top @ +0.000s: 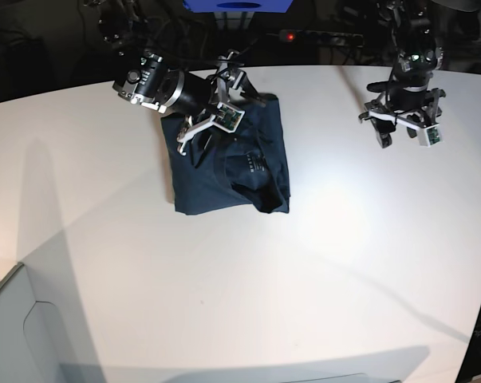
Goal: Fold the T-shirt properly
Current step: 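Press and smooth the folded bundle with the right gripper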
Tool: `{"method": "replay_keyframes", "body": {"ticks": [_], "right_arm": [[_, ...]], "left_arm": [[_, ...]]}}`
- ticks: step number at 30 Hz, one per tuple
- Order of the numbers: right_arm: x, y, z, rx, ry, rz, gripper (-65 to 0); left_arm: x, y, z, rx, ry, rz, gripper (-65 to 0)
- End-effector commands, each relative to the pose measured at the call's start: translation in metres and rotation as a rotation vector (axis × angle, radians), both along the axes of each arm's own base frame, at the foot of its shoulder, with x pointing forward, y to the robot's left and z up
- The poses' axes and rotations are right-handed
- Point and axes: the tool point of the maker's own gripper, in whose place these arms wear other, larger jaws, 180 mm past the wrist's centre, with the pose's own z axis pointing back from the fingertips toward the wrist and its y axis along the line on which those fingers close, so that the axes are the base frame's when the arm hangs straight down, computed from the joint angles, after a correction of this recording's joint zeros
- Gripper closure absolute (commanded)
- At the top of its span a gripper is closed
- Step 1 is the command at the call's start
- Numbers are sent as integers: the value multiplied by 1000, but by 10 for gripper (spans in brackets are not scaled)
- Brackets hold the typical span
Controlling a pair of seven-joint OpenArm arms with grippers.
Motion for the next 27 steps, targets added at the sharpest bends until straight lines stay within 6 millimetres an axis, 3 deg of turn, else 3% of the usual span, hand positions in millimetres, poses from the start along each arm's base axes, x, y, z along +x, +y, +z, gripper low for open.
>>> {"method": "replay_keyframes", "body": {"ticks": [1,5,13,15,22,27], "right_arm": [[2,5,6,41,-9,3,-415],[1,5,-6,32,27,-2,-415],[18,6,1,42,-5,-22,-400],[17,6,-2,40,6,-22,-344],[21,5,-14,25,32,-23,-10],[20,7,-3,38,5,-20,-6]], "left_arm": [[5,2,11,18,-41,-4,-383],[5,2,11,16,-41,-3,-383],[5,1,11,15,-40,-5,-383],[5,1,11,15,-40,-5,-383],[5,1,11,15,-40,-5,-383],[5,2,11,19,-41,-5,-383]]}}
